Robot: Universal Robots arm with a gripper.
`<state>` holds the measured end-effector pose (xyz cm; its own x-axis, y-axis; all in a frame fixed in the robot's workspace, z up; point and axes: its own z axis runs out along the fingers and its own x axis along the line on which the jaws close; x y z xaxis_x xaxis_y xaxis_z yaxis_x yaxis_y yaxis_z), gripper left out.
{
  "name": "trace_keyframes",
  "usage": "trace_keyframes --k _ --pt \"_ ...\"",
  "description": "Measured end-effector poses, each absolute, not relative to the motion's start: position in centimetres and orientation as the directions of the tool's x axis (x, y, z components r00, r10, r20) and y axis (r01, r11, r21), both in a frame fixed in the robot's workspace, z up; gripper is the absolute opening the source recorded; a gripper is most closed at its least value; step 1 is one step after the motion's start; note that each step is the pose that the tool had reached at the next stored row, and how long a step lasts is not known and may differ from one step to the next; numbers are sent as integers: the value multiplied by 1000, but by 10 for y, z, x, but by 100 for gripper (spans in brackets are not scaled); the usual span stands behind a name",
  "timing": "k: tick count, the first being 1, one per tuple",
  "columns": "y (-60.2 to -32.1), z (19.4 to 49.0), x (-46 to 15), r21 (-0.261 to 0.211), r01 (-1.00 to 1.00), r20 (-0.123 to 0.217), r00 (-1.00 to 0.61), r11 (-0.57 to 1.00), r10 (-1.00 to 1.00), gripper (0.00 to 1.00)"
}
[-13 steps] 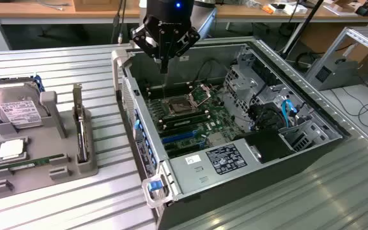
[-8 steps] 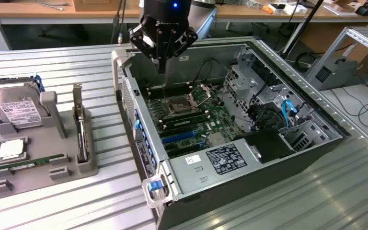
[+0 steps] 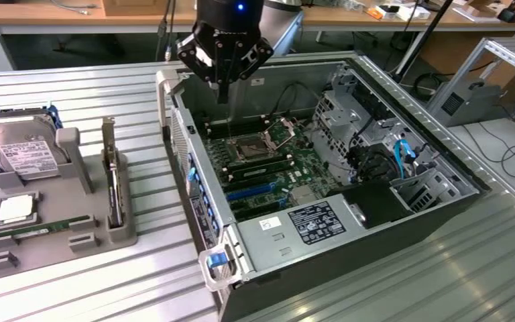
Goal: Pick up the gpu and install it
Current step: 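Reach for the gpu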
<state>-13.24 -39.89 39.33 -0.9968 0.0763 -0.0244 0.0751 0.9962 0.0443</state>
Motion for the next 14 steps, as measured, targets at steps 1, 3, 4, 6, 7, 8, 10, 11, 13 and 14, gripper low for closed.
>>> trace_keyframes --k 1,3,4,6,7,8,10,11,13,14 --pt "-399 393 -134 44 75 -24 -997 996 76 11" --pt "-399 393 -139 44 75 -24 -997 996 76 11" --pt "-399 393 -140 44 75 -24 -997 996 76 11" --pt "-399 393 -142 44 75 -24 -997 996 76 11" --pt "-399 393 -145 44 75 -24 -997 996 76 11" --pt "-399 393 -146 44 75 -24 -997 996 76 11" --pt "-399 393 -148 44 75 -24 -997 996 76 11" --pt "-399 393 -149 44 75 -24 -997 996 76 11" --pt "-399 393 -150 44 75 -24 -997 996 76 11" --pt "-399 393 -150 44 75 -24 -997 996 76 11"
